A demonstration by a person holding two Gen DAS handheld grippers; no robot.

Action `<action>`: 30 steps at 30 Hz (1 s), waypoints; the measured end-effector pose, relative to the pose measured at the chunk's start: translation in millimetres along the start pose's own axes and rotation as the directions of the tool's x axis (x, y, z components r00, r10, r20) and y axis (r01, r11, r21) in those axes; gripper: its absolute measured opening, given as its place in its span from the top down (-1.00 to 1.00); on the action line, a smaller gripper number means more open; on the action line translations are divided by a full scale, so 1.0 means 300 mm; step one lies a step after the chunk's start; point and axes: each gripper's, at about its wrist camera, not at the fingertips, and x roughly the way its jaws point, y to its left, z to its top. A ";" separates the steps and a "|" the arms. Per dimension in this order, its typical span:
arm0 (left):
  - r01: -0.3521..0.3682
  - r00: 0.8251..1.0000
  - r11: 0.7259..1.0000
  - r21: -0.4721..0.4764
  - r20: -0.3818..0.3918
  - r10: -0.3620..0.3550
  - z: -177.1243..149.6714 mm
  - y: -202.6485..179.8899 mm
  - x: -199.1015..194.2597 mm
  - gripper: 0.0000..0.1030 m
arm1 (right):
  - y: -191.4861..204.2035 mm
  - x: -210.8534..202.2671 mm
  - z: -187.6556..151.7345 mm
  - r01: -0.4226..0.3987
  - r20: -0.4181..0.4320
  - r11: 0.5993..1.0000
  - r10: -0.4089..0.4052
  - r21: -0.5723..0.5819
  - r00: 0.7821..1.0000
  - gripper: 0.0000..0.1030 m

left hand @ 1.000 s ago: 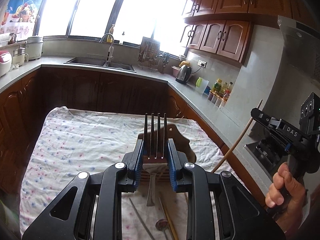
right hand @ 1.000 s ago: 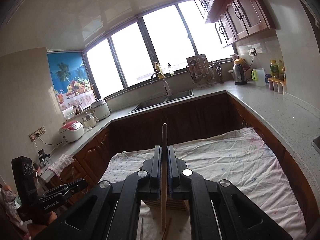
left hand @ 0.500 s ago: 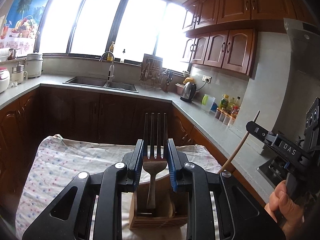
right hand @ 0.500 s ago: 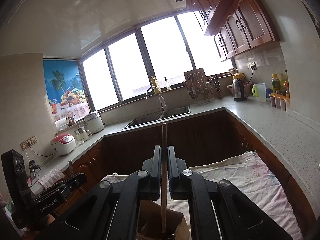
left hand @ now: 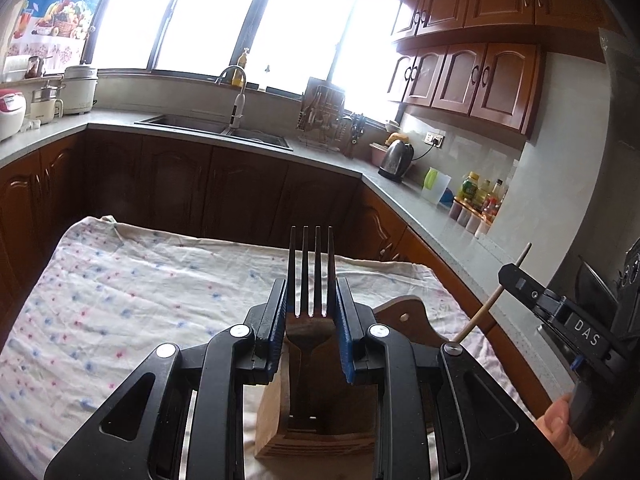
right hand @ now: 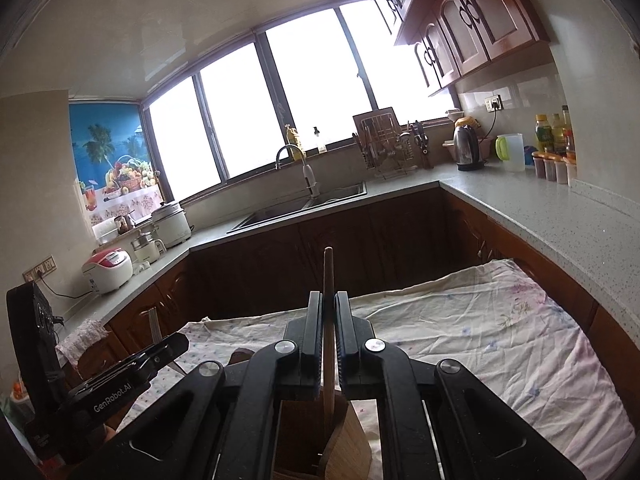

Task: Organize utensils
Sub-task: 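Lower the fork into the wooden holder and open the left gripper while the right releases the chopstick there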

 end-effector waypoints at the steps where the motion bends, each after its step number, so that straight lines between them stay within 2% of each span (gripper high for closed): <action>1: -0.002 1.000 1.000 -0.001 -0.015 0.002 -0.009 0.002 0.010 0.59 | -0.004 0.010 -0.007 0.005 -0.008 1.000 -0.005 0.005 1.000 0.89; 5: -0.013 0.998 1.000 -0.006 -0.060 0.013 -0.041 0.014 0.041 0.59 | -0.013 0.016 -0.028 0.005 -0.013 1.000 -0.004 0.007 1.000 0.88; 7: 0.007 0.997 1.000 -0.014 -0.077 -0.009 -0.051 0.016 0.048 0.58 | -0.014 0.017 -0.026 0.002 -0.018 1.000 -0.002 0.005 1.000 0.88; 11: -0.001 0.996 1.000 0.005 -0.084 0.002 -0.056 0.001 0.049 0.59 | -0.020 0.022 -0.028 0.008 -0.035 1.000 -0.007 0.011 0.999 0.88; 15: 0.013 0.995 1.000 -0.012 -0.099 -0.014 -0.055 0.007 0.055 0.58 | -0.022 0.027 -0.026 0.008 -0.045 1.000 -0.008 0.009 0.999 0.87; 25: -0.005 0.993 1.000 -0.019 -0.117 0.003 -0.046 0.002 0.056 0.55 | -0.041 0.037 -0.018 0.003 -0.074 1.000 0.000 0.030 0.997 0.79; 26: -0.007 0.993 1.000 -0.020 -0.117 0.005 -0.044 0.001 0.054 0.52 | -0.043 0.037 -0.017 0.000 -0.076 0.999 0.002 0.033 0.997 0.74; 27: -0.009 0.993 1.000 -0.023 -0.116 0.006 -0.042 0.001 0.051 0.36 | -0.044 0.037 -0.015 -0.001 -0.079 0.999 0.004 0.035 0.997 0.69; 28: -0.012 0.994 1.000 -0.025 -0.113 0.009 -0.041 0.001 0.046 0.20 | -0.047 0.036 -0.014 -0.006 -0.081 0.999 0.009 0.038 0.997 0.48; 29: -0.016 0.994 1.000 -0.026 -0.106 0.013 -0.039 0.001 0.040 0.16 | -0.047 0.035 -0.013 -0.008 -0.083 0.999 0.012 0.041 0.996 0.23; 30: -0.017 0.995 1.000 -0.026 -0.103 0.015 -0.038 0.001 0.036 0.14 | -0.047 0.030 -0.012 -0.008 -0.081 0.999 0.011 0.042 0.997 0.13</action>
